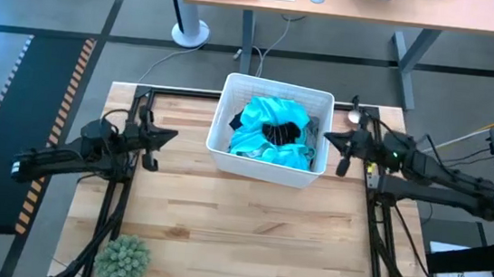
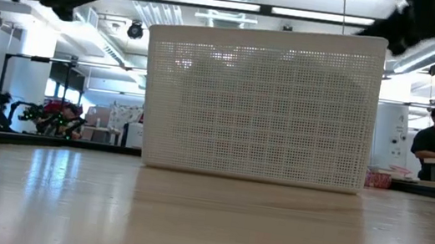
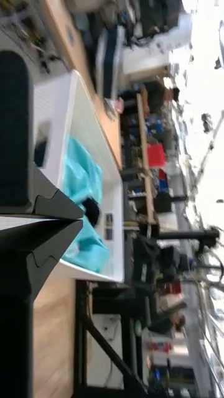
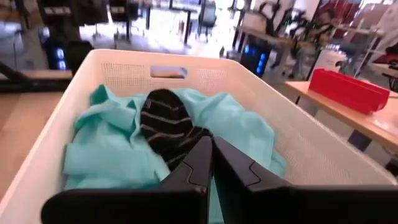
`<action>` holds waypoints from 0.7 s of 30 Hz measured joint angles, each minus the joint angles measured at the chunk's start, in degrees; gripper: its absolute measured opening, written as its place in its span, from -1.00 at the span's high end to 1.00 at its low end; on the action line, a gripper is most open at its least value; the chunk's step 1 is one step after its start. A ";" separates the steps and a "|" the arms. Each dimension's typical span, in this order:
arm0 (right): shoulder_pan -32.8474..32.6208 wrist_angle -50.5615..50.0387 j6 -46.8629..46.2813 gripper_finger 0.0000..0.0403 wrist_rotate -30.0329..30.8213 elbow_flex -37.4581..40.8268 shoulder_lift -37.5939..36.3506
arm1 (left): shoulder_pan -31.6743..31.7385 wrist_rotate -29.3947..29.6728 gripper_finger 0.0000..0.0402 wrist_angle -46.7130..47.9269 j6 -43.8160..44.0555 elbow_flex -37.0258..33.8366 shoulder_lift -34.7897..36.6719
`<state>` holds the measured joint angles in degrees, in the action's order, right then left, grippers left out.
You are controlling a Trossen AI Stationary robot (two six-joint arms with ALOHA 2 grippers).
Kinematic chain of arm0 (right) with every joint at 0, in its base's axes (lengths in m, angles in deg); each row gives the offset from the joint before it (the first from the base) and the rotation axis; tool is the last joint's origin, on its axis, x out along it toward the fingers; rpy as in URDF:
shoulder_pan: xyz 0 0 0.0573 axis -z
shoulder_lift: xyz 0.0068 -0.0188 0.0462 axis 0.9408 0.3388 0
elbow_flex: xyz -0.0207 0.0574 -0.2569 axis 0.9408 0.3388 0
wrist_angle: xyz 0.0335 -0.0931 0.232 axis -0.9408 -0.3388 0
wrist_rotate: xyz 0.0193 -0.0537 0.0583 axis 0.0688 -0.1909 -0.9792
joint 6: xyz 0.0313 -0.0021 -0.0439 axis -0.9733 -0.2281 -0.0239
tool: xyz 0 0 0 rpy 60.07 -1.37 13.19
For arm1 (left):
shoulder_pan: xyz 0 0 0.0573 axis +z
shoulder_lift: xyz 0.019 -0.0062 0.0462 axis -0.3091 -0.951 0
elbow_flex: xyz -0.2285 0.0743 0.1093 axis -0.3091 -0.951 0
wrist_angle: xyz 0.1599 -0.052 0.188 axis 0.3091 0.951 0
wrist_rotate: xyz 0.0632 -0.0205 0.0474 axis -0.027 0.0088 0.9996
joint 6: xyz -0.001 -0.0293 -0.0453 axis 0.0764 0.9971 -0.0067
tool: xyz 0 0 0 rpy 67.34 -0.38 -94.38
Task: Sort clothes
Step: Return to Home Position
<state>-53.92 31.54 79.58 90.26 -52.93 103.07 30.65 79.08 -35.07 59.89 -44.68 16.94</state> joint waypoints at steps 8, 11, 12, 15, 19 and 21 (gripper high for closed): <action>0.00 6.03 -2.46 1.00 -3.88 15.53 -24.82 | 0.00 3.38 1.00 9.30 0.92 0.00 7.52; 0.02 5.74 -1.59 1.00 -3.55 17.89 -26.31 | 0.00 3.72 1.00 9.82 0.89 -0.20 7.31; -0.02 4.47 -1.27 1.00 -2.86 18.42 -26.09 | -0.01 4.33 1.00 10.06 0.96 -0.56 7.45; 0.01 5.93 -2.41 1.00 -3.03 20.06 -25.97 | -0.02 5.99 1.00 11.00 1.43 -1.35 7.51; 0.02 10.88 -2.64 1.00 -3.37 23.79 -26.31 | -0.02 6.75 1.00 9.93 1.90 -2.51 7.54; 0.17 16.67 -2.47 1.00 -3.89 26.99 -26.39 | 0.00 7.29 1.00 8.82 1.83 -3.66 7.48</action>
<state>-53.75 48.21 77.11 86.37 -25.95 76.68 30.65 86.38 -26.26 61.72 -48.34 24.41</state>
